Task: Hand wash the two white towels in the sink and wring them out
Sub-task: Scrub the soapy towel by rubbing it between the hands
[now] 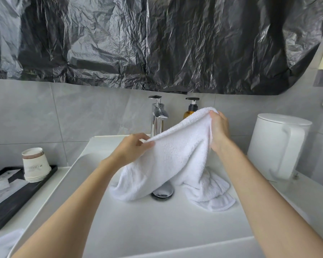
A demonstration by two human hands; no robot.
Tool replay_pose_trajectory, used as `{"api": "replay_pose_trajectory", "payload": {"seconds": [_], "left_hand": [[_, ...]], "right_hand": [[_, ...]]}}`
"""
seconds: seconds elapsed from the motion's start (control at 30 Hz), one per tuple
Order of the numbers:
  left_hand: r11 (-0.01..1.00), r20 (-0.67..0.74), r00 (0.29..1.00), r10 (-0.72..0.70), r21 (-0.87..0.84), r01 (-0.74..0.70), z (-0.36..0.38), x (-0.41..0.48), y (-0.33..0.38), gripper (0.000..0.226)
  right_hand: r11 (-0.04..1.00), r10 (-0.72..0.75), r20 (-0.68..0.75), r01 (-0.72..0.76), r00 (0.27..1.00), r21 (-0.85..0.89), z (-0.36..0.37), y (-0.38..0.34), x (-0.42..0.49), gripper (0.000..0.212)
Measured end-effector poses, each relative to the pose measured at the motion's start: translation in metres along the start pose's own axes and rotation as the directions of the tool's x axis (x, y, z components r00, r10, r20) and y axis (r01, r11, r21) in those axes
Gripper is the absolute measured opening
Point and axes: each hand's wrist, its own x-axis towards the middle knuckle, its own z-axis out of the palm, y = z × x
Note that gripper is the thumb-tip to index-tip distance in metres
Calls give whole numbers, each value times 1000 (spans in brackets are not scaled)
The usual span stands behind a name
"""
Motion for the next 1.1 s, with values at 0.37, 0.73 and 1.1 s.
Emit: {"api": "replay_pose_trajectory", "payload": {"seconds": [0.37,0.73,1.1], "left_hand": [[444,74,892,-446,-847,292,8,2,22,17],[504,-71,868,-492,-836,217,27,1,43,37],[666,-234,904,-359,-743,72,39,-1,39,35]], "right_hand": [[861,-227,616,451,754,-235,35,27,-57,21],[620,-484,530,700,697,-354,50,57,-91,25],[786,-383,435,534,815,-310,55,55,-85,32]]}}
